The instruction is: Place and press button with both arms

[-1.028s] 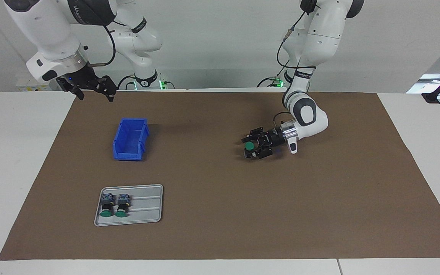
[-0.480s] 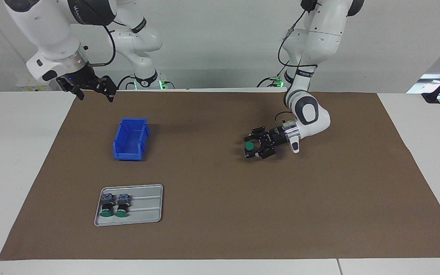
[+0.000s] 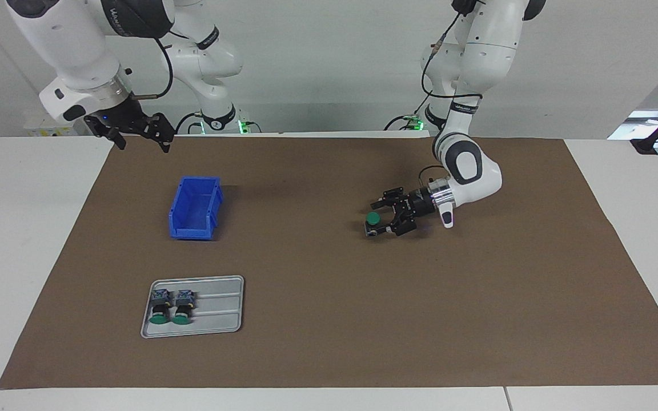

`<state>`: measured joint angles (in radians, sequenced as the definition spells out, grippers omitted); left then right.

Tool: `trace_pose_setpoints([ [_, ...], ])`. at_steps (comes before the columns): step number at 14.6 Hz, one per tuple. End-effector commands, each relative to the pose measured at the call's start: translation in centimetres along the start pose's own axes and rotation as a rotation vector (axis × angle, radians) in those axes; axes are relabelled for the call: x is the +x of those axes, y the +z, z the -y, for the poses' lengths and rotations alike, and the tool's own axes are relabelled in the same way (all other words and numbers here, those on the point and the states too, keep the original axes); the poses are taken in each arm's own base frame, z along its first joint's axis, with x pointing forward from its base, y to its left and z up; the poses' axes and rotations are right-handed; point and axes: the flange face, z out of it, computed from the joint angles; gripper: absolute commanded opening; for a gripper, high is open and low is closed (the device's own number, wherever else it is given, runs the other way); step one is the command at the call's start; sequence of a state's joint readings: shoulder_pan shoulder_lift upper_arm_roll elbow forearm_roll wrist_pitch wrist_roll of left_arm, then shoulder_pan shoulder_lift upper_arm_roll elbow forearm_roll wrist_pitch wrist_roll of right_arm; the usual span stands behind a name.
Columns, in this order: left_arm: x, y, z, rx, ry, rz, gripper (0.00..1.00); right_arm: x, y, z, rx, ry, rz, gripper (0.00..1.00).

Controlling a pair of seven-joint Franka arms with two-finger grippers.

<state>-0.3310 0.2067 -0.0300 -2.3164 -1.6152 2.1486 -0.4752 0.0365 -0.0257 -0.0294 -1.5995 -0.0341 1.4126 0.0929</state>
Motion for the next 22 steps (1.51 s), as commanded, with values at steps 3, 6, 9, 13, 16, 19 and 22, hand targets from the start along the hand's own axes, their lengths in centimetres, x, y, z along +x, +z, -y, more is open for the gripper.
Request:
trace_pose_setpoints([
  [3,-3.4,-3.2,-1.2,0.062,0.047,-0.147,1.0,-0.4,0.0,-0.3,0.003,-0.014,-0.011,1.0],
  [6,-4.2,-6.6,-3.7,0.083,0.096,-0.213,1.0,-0.4,0.0,-0.3,0.003,-0.014,-0.011,1.0],
  [9,-5.5,-7.6,-4.8,0.173,0.187,-0.324,1.0,-0.4,0.0,-0.3,0.003,-0.014,-0.011,1.0],
  [13,-7.3,-11.2,-6.7,0.281,0.301,-0.45,1.0,-0.4,0.0,-0.3,0.003,-0.014,-0.011,1.0],
  [16,-8.6,-12.8,-8.2,0.391,0.404,-0.545,1.0,-0.4,0.0,-0.3,0.003,-0.014,-0.011,1.0],
  [19,-8.6,-14.6,-8.3,0.494,0.492,-0.67,1.0,-0.4,0.0,-0.3,0.003,-0.014,-0.011,1.0],
  [22,-9.5,-17.3,-9.1,0.619,0.533,-0.749,1.0,-0.4,0.0,-0.3,0.003,-0.014,-0.011,1.0],
])
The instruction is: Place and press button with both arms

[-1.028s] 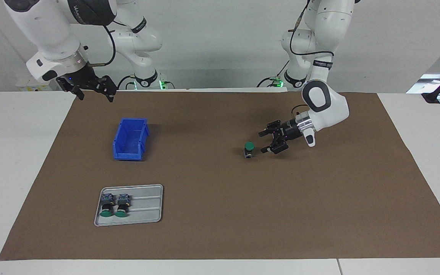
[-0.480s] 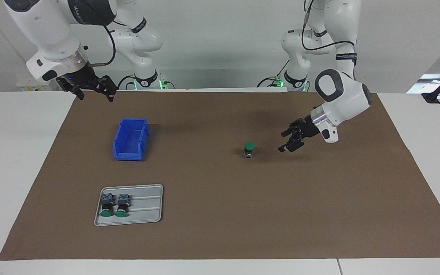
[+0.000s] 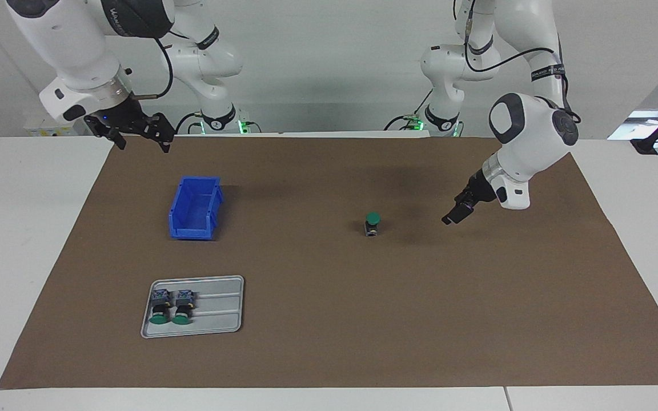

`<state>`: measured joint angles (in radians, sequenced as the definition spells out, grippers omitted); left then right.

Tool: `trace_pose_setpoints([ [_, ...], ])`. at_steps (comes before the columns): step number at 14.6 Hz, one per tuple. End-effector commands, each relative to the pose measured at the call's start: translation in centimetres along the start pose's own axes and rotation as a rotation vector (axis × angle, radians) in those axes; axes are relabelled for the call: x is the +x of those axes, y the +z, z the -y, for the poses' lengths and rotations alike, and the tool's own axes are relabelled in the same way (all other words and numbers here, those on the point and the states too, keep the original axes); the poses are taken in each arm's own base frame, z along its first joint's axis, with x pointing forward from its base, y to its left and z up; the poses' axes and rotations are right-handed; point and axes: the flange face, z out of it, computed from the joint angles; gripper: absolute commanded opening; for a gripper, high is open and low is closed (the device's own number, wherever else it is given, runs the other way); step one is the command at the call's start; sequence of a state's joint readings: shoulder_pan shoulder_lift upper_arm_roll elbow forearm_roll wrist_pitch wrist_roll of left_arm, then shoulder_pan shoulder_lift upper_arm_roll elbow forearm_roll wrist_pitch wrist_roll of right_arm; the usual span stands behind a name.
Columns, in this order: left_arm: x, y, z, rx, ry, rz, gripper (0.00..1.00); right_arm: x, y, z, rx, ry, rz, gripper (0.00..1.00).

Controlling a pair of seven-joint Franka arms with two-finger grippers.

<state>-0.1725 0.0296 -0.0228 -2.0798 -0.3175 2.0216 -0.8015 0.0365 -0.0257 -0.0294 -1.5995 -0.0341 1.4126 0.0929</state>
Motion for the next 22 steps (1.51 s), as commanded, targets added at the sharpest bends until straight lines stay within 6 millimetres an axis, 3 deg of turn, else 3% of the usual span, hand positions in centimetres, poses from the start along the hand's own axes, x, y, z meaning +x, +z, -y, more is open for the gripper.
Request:
trace_pose_setpoints([
  [1,1.0,-3.2,1.3,0.116,0.052,-0.054,1.0,-0.4,0.0,-0.3,0.003,-0.014,-0.011,1.0],
  [6,3.9,-9.8,4.8,0.186,0.246,-0.08,1.0,-0.4,0.0,-0.3,0.003,-0.014,-0.011,1.0],
  [9,3.8,-12.7,7.0,0.263,0.351,-0.111,1.0,-0.4,0.0,-0.3,0.003,-0.014,-0.011,1.0],
  [14,2.9,-18.7,7.9,0.304,0.539,-0.068,1.0,-0.4,0.0,-0.3,0.003,-0.014,-0.011,1.0],
  [22,0.7,-20.9,7.1,0.292,0.599,-0.08,1.0,-0.4,0.0,-0.3,0.003,-0.014,-0.011,1.0],
])
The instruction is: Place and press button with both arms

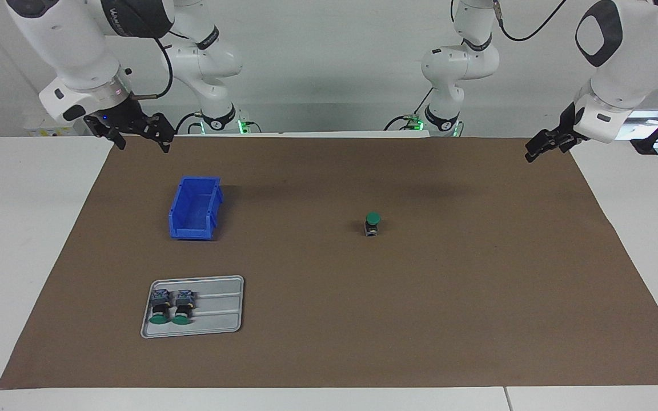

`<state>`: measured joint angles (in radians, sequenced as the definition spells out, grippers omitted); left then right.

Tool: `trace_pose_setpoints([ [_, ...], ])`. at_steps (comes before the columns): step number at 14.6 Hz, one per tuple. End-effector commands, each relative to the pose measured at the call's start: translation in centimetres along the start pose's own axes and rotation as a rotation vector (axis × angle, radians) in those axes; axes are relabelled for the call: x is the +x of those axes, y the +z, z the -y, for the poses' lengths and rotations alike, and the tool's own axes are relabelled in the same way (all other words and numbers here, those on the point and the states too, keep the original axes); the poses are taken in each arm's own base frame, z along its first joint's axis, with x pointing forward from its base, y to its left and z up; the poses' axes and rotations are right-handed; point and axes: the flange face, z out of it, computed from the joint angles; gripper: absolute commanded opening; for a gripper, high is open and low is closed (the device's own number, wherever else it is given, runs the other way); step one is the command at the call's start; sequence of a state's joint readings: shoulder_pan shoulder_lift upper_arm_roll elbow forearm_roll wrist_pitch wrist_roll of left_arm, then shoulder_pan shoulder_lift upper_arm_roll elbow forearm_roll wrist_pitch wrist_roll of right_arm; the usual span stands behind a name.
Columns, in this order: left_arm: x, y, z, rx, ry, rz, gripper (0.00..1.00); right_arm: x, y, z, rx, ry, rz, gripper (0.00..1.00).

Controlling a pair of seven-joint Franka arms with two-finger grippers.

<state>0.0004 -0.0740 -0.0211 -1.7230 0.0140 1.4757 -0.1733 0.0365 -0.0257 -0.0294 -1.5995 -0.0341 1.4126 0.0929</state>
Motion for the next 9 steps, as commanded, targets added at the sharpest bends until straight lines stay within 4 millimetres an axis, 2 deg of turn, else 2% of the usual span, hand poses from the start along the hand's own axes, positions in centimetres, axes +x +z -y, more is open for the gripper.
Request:
trace_pose_setpoints([
  [1,-0.87,-1.3,-0.28,0.007,0.024,-0.006,1.0,-0.37,-0.01,-0.36,0.001,-0.014,-0.011,1.0],
  [3,-1.18,-1.29,-1.01,0.014,0.038,0.002,1.0,-0.38,-0.01,-0.34,0.003,-0.014,-0.011,1.0],
  [6,-1.49,-1.58,-0.57,0.01,0.04,0.001,1.0,-0.38,-0.01,-0.26,0.002,-0.016,-0.011,1.0],
  [9,-1.64,-1.64,-0.95,0.012,0.067,0.001,1.0,-0.38,-0.01,-0.34,0.003,-0.014,-0.011,1.0],
])
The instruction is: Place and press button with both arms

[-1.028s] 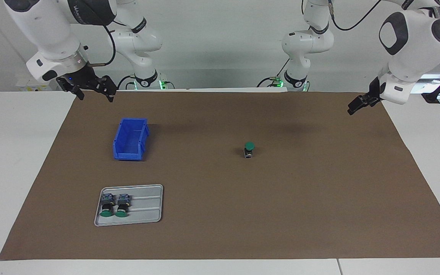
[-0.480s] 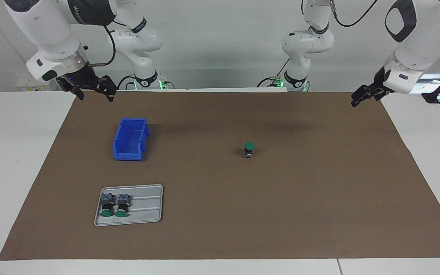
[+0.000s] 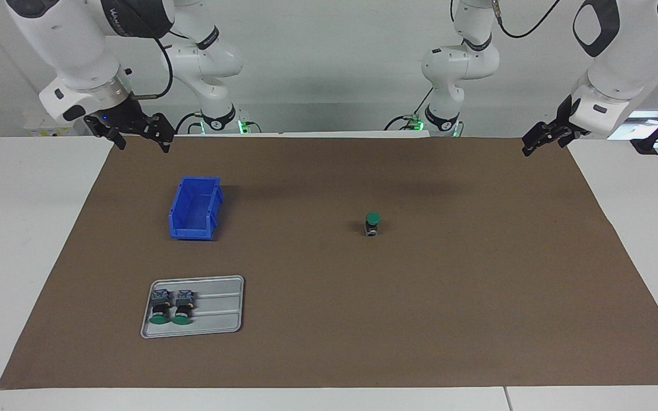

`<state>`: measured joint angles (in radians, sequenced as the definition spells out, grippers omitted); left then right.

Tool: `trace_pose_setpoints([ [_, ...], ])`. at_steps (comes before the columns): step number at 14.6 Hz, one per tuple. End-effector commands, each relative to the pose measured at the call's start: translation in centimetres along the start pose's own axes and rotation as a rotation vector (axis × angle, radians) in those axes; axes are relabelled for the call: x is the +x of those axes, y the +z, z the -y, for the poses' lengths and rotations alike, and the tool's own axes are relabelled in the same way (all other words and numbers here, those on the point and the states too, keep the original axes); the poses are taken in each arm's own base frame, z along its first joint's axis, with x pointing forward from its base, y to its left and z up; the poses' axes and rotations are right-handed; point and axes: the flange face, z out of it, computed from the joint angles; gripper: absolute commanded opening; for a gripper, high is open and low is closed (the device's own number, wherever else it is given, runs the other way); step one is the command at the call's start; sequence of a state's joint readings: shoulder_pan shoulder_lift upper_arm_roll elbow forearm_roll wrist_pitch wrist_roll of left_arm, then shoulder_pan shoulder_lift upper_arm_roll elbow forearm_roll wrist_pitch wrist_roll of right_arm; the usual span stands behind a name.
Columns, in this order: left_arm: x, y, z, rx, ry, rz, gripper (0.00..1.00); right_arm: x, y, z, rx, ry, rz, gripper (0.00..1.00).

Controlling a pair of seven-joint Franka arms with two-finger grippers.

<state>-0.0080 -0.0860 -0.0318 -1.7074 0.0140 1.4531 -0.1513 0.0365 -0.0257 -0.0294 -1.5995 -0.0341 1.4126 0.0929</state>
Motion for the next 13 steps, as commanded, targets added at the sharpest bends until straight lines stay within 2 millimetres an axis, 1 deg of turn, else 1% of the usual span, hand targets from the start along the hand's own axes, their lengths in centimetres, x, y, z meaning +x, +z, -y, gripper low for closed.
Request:
trace_pose_setpoints([
  [1,-0.84,-0.53,-0.28,0.01,0.03,0.01,1.0,-0.38,-0.01,-0.34,0.003,-0.014,-0.011,1.0],
  [4,-1.31,-0.72,-0.21,0.01,0.018,0.007,1.0,-0.38,-0.01,-0.34,0.003,-0.014,-0.011,1.0],
  [7,-1.15,-0.91,0.12,0.01,0.014,-0.003,1.0,-0.37,-0.01,-0.36,0.001,-0.014,-0.011,1.0],
  [8,-1.14,-0.66,0.2,0.01,0.006,0.0,1.0,-0.38,-0.01,-0.34,0.003,-0.014,-0.011,1.0],
  [9,-0.72,-1.0,0.33,0.003,0.012,-0.018,1.0,-0.38,-0.01,-0.26,0.002,-0.016,-0.011,1.0],
  [11,-0.42,-1.1,-0.26,0.001,0.018,-0.06,1.0,-0.38,-0.01,-0.34,0.003,-0.014,-0.011,1.0],
  [13,-0.79,-1.32,-0.03,0.002,0.026,-0.048,1.0,-0.38,-0.01,-0.34,0.003,-0.014,-0.011,1.0],
])
